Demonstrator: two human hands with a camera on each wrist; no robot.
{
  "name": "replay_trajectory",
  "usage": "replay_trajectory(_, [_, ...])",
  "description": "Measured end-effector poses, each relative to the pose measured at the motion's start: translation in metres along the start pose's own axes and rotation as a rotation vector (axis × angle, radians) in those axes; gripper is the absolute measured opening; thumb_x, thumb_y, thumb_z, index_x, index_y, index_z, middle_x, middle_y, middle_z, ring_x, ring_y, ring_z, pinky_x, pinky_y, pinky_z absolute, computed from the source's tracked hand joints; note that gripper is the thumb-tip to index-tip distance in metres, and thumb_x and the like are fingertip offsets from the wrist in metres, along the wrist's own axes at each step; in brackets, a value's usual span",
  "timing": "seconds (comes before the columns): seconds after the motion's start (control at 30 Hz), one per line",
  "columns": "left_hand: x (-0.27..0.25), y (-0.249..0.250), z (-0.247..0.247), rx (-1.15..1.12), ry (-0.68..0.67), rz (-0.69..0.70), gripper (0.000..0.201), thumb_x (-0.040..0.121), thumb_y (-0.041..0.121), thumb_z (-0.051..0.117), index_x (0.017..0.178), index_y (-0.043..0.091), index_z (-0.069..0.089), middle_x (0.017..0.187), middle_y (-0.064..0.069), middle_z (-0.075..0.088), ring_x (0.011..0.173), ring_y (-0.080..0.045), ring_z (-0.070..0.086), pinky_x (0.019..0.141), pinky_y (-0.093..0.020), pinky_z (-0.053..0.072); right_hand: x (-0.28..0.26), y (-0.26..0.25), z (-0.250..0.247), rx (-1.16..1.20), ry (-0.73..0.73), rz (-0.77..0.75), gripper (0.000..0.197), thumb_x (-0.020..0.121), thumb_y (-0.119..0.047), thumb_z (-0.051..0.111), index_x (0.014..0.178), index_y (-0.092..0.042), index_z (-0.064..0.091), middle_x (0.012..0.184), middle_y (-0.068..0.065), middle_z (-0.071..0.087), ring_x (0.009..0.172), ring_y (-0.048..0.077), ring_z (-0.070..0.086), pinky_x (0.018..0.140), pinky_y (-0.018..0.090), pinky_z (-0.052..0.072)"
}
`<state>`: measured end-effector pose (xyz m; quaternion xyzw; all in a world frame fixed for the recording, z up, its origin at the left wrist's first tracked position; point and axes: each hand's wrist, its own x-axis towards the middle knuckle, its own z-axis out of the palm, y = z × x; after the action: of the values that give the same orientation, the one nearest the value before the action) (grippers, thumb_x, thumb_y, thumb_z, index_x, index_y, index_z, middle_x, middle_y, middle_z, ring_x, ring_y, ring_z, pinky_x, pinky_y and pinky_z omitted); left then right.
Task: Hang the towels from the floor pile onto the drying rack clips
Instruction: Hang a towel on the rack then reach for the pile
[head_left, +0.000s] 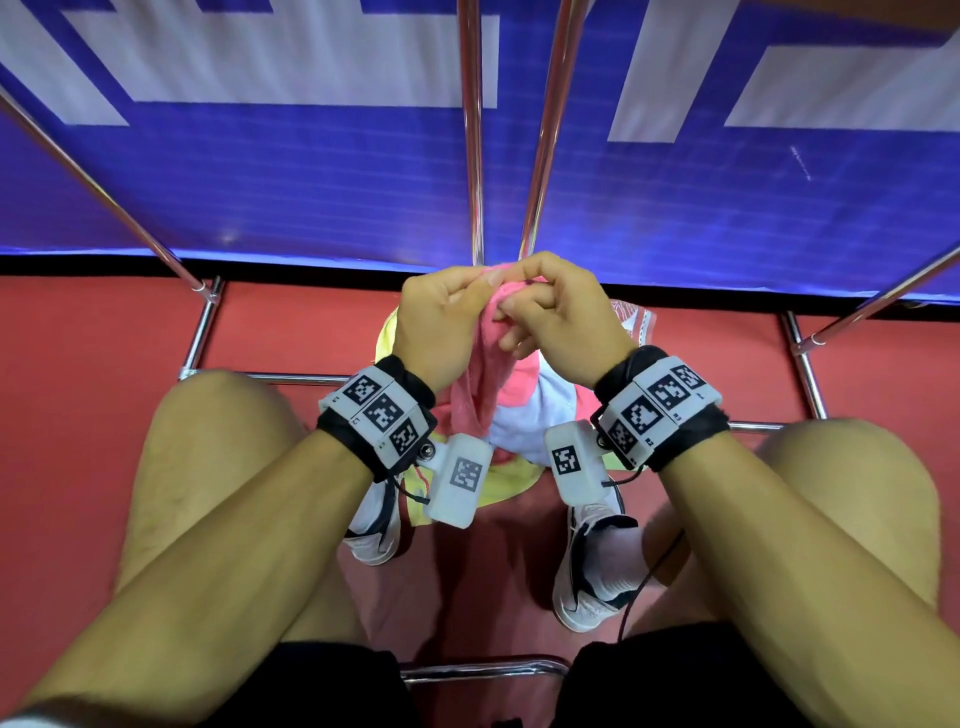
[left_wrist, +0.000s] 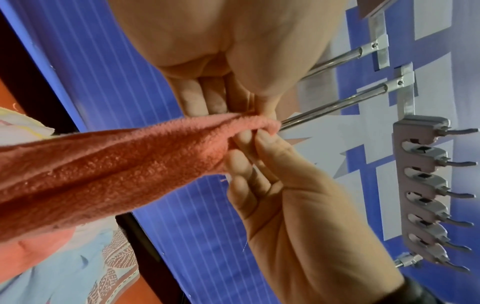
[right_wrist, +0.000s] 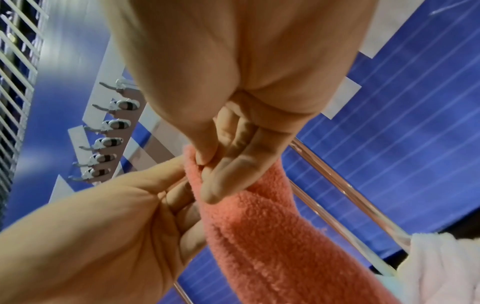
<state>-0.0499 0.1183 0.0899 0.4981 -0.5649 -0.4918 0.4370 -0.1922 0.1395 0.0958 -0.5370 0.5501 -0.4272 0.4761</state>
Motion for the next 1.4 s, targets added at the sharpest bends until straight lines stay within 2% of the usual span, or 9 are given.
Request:
replay_trajectory(0.27, [0.001,0.0,-0.001,-0.066,-0.137,-0.062,0.025,0.088,0.045,0.058,0.097,0.031,0.078,0.088,-0.037,0.065,0.071,-0.042,0.058,0.076,-0.073,0.049,0.006,0.012,-0.008,-0.183,0.138,-0.124,0.007,0.086,-0.019,0.066,0.084,-0.019,0.059,0.06,0.013,0.061,0.051,0.027,0.061,0.055,0.028,0.048])
replay_trajectory(0.5, [0.002,-0.005,-0.005,-0.055,-0.104,-0.049,0.028,0.088,0.044,0.059,0.093,0.025,0.079,0.083,-0.043,0.057,0.07,-0.032,0.054,0.067,-0.072,0.047,0.008,0.013,-0.007,-0.154,0.111,-0.101,0.009,0.087,-0.013,0.068,0.091,-0.006,0.063,0.065,0.019,0.064,0.056,0.03,0.064,0.056,0.025,0.048])
replay_trajectory(0.7, [0.003,-0.01,-0.005,0.001,-0.114,-0.02,0.033,0.092,0.042,0.057,0.088,0.016,0.076,0.077,-0.034,0.062,0.069,-0.028,0.058,0.071,-0.064,0.054,0.01,0.017,-0.008,-0.187,0.132,-0.107,0.012,0.086,-0.015,0.069,0.088,-0.005,0.063,0.062,0.018,0.064,0.056,0.029,0.065,0.061,0.03,0.053])
replay_trajectory(0.8, [-0.001,-0.003,-0.005,-0.036,-0.166,-0.01,0.015,0.091,0.031,0.065,0.095,0.026,0.079,0.08,-0.005,0.076,0.08,-0.023,0.071,0.085,-0.058,0.056,0.01,0.019,-0.01,-0.212,0.16,-0.114,0.015,0.085,-0.021,0.07,0.086,-0.008,0.063,0.059,0.013,0.065,0.055,0.026,0.066,0.064,0.035,0.056])
replay_trajectory(0.9, [-0.003,-0.002,-0.006,-0.113,-0.203,-0.034,0.02,0.088,0.016,0.074,0.106,0.01,0.075,0.092,-0.015,0.077,0.089,-0.034,0.074,0.088,-0.056,0.057,0.011,0.021,-0.013,-0.273,0.184,-0.128,0.017,0.083,-0.026,0.071,0.082,-0.012,0.063,0.057,0.01,0.063,0.052,0.021,0.061,0.064,0.032,0.053])
replay_trajectory(1.03, [0.003,-0.004,-0.011,-0.083,-0.211,-0.018,0.011,0.088,0.014,0.073,0.098,0.013,0.077,0.089,-0.013,0.077,0.084,-0.034,0.074,0.082,-0.051,0.06,0.009,0.017,-0.014,-0.387,0.177,-0.171,0.022,0.085,-0.032,0.073,0.078,-0.014,0.062,0.056,0.011,0.053,0.051,0.007,0.04,0.058,0.021,0.037])
replay_trajectory(1.17, [0.005,0.0,-0.015,-0.095,-0.238,0.036,0.017,0.095,0.007,0.062,0.097,0.018,0.075,0.085,-0.001,0.077,0.077,-0.017,0.073,0.071,-0.03,0.059,0.01,0.017,-0.018,-0.449,0.149,-0.221,0.026,0.083,-0.04,0.072,0.08,-0.016,0.063,0.075,0.005,0.051,0.067,0.008,0.045,0.065,0.024,0.04])
replay_trajectory(1.3, [0.008,0.0,-0.02,-0.032,-0.222,0.117,0.019,0.097,0.015,0.06,0.097,0.025,0.076,0.084,-0.003,0.072,0.076,-0.018,0.062,0.072,-0.035,0.053,0.012,0.028,-0.024,-0.629,-0.017,-0.151,0.029,0.082,-0.044,0.074,0.083,-0.015,0.067,0.132,0.01,0.045,0.12,0.025,0.046,0.104,0.036,0.037])
replay_trajectory(1.4, [0.01,-0.002,-0.023,0.032,-0.199,0.146,0.016,0.099,0.014,0.057,0.097,0.015,0.073,0.078,-0.023,0.064,0.072,-0.019,0.052,0.066,-0.032,0.045,0.013,0.028,-0.024,-0.682,0.046,-0.223,0.029,0.084,-0.043,0.071,0.085,-0.014,0.068,0.118,0.004,0.06,0.109,0.02,0.055,0.096,0.034,0.043])
